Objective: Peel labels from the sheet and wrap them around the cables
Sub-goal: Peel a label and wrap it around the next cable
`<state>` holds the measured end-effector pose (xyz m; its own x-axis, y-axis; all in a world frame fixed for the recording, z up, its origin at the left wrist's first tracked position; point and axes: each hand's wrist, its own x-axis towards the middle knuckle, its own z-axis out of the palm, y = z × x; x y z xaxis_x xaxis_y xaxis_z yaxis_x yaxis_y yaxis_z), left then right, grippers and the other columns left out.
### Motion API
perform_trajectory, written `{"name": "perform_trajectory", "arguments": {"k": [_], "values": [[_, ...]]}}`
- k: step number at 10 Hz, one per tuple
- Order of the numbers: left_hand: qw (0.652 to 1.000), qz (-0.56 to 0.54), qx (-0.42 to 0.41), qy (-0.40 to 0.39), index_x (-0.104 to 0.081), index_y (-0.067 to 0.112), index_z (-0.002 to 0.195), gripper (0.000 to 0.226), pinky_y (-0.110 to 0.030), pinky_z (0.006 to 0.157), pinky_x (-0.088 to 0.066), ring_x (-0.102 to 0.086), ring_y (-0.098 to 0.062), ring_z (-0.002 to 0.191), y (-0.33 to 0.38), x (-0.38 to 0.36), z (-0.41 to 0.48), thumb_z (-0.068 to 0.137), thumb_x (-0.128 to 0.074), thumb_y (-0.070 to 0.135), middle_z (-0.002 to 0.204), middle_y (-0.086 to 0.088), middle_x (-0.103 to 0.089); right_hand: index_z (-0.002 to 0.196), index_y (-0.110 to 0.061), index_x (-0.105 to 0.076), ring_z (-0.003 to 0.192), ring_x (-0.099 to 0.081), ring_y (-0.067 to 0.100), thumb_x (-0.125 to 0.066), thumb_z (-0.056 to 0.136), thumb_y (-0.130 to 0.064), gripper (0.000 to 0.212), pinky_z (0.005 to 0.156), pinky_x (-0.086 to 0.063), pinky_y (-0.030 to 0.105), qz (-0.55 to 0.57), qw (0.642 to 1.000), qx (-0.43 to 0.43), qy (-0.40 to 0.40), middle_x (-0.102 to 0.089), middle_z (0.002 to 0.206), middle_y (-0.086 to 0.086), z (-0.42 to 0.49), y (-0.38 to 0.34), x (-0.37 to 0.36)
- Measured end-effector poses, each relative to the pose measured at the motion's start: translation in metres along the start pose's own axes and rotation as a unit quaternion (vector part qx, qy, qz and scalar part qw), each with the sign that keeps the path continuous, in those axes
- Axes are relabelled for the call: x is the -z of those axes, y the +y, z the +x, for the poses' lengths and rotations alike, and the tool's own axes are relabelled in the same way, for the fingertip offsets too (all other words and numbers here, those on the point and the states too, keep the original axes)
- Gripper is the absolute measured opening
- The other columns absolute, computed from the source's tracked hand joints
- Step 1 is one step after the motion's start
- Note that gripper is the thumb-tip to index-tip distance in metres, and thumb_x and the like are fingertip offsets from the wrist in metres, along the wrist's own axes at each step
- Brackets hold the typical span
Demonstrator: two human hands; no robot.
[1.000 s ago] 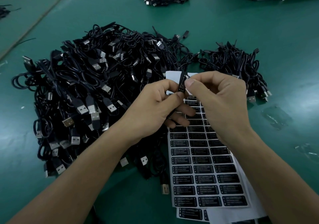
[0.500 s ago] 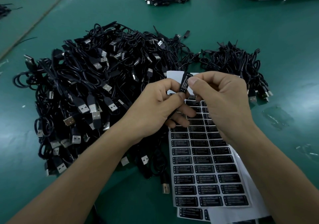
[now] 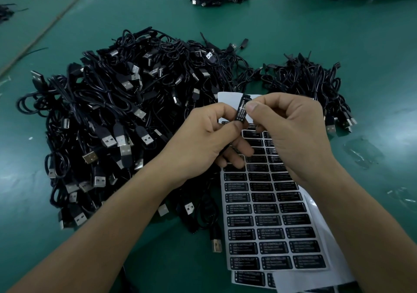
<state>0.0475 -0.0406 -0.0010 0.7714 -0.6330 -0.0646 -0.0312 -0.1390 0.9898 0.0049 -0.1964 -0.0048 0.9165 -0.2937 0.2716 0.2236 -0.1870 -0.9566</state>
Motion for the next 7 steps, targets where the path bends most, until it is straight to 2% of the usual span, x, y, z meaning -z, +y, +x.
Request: {"name": "perform_trajectory", "arguments": {"k": [7], "values": [[1.0, 0.017, 0.005, 0.011, -0.058, 0.01, 0.104, 0.01, -0.019, 0.044, -0.046, -0.068, -0.016, 0.054, 0.0005, -0.0004, -0.0001, 0.104, -0.051, 0.018, 0.071, -0.006, -0.075, 0.076, -0.021, -0.073, 0.057, -0.055, -0.004, -0.074, 0.09, -0.015, 0.015, 0.06, -0.046, 0.013, -0.019, 1.0, 0.007, 0.015, -0.068, 0.063, -0.015, -0.0001, 0.0022, 0.0]]}}
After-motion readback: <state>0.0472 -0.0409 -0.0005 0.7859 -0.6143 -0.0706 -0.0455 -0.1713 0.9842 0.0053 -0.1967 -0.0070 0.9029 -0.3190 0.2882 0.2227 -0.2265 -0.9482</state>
